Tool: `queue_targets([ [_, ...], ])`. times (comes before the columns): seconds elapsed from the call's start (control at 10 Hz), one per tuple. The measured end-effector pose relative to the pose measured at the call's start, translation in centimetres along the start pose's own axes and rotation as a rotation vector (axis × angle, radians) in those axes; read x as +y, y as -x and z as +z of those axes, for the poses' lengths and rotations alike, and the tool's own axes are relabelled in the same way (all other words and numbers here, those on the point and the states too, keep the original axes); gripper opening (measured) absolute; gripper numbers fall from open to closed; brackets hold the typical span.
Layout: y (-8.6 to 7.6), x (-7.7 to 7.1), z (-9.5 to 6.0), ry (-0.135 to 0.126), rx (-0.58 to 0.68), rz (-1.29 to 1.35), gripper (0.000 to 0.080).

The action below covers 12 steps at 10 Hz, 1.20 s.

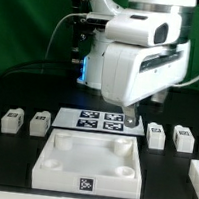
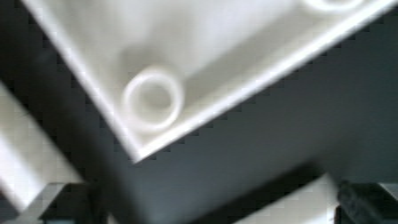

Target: Assemble one leg

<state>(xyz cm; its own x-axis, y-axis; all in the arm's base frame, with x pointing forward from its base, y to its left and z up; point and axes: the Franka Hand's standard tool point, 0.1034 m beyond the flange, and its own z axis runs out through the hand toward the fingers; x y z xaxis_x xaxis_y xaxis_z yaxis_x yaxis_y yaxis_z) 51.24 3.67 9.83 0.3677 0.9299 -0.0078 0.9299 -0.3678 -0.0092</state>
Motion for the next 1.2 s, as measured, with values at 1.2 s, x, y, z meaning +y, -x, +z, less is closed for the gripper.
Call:
queue_targets([
  [1.2,7.9,-3.8,9.1,-0.024,0.032,-0.322,0.0482],
])
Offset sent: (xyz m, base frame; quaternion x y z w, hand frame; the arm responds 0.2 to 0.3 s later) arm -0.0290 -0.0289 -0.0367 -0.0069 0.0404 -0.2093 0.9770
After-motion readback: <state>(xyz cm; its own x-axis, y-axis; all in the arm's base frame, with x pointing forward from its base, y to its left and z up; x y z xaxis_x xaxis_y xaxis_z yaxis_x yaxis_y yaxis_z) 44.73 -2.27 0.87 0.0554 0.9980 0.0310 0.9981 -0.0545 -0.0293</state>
